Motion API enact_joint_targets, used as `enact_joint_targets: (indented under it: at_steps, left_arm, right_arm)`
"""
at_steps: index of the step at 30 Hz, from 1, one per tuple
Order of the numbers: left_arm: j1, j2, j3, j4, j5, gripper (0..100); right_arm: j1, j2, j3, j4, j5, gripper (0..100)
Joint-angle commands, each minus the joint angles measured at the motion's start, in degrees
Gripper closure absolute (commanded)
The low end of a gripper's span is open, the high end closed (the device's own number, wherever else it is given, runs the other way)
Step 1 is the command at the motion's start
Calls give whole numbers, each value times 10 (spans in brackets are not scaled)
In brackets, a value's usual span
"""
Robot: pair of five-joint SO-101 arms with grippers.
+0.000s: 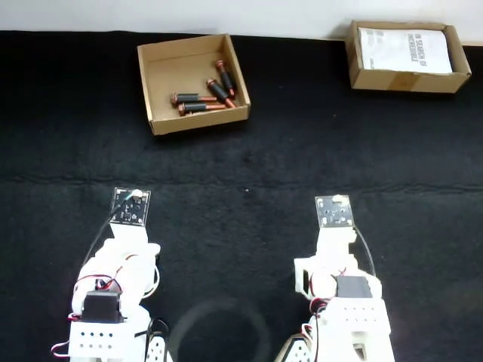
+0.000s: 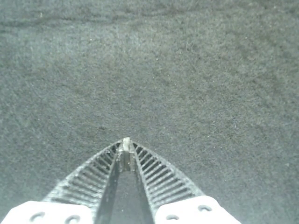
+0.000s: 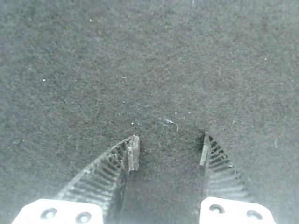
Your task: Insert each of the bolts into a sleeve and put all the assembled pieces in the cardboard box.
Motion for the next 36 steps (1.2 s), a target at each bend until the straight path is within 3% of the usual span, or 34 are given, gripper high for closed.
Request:
enact_joint_targets:
  at_steps: [1,10,16,19,36]
  left_arm:
    - [1,-10,9,-1,4,991]
    - [1,-10,9,3,4,991]
    - [2,-12,9,64,4,991]
    - [3,-14,9,99,4,991]
    - [3,-14,9,100,5,991]
  right_arm:
    - [17,-90,48,15,-2,789]
    - [17,-356,108,52,-2,789]
    - [15,-357,106,177,-2,789]
    - [15,-358,106,173,-2,789]
    - [15,-358,106,173,-2,789]
